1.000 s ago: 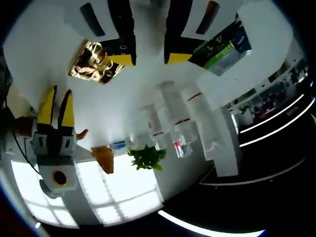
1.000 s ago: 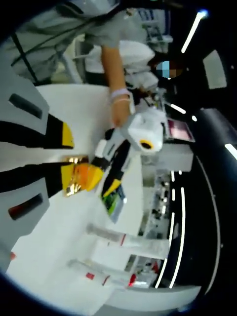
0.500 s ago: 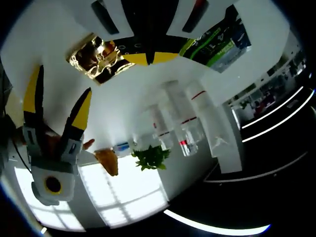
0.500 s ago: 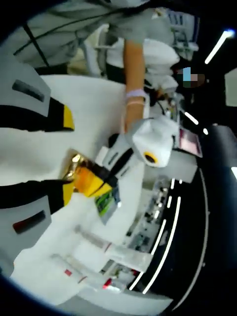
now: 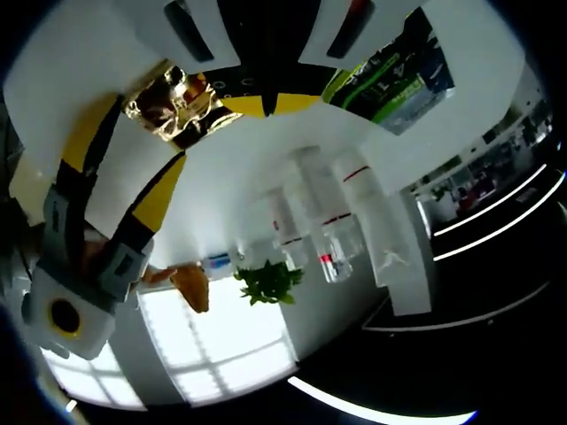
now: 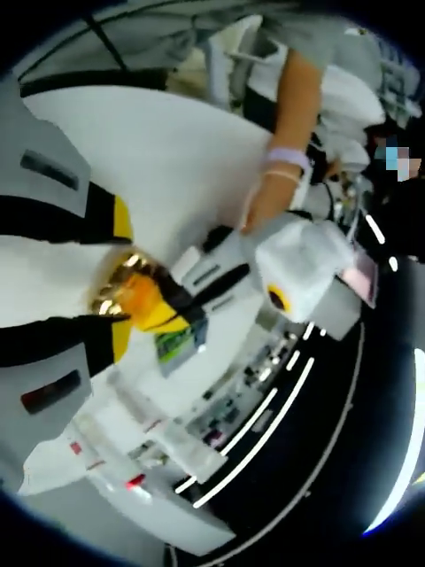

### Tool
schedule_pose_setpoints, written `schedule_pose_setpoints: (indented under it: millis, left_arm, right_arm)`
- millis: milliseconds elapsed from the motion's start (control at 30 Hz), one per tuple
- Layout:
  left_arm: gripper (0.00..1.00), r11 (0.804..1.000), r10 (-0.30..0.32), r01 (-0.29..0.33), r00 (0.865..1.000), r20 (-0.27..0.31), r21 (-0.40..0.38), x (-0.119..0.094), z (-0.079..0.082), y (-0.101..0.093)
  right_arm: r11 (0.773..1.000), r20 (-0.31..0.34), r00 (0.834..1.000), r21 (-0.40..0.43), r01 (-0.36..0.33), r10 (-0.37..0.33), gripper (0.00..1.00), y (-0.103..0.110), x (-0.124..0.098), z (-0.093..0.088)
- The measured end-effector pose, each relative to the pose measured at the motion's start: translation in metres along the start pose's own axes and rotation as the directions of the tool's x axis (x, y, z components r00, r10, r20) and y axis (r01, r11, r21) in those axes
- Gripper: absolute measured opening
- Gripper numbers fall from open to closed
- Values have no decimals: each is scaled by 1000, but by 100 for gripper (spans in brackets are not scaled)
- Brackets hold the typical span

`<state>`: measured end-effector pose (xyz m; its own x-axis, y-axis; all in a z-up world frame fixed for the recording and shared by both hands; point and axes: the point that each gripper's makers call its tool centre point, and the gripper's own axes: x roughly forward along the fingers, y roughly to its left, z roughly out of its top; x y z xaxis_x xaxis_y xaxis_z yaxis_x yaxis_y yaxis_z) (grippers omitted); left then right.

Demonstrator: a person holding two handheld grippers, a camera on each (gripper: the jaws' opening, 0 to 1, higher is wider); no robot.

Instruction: Arrange the skincare products in the storage area until every visible bottle or jar stands upright without overlapping.

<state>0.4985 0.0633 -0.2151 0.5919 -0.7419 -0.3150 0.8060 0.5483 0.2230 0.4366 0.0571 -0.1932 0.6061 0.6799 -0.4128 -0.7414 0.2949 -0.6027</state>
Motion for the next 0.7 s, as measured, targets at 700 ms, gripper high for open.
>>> schedule_pose_setpoints:
  millis: [700]
  left_arm:
    - [0, 1000, 8, -8, 1000, 4, 0, 1, 0, 4]
  right_arm:
    - [993, -54, 998, -113, -22, 16, 9, 12, 8, 2]
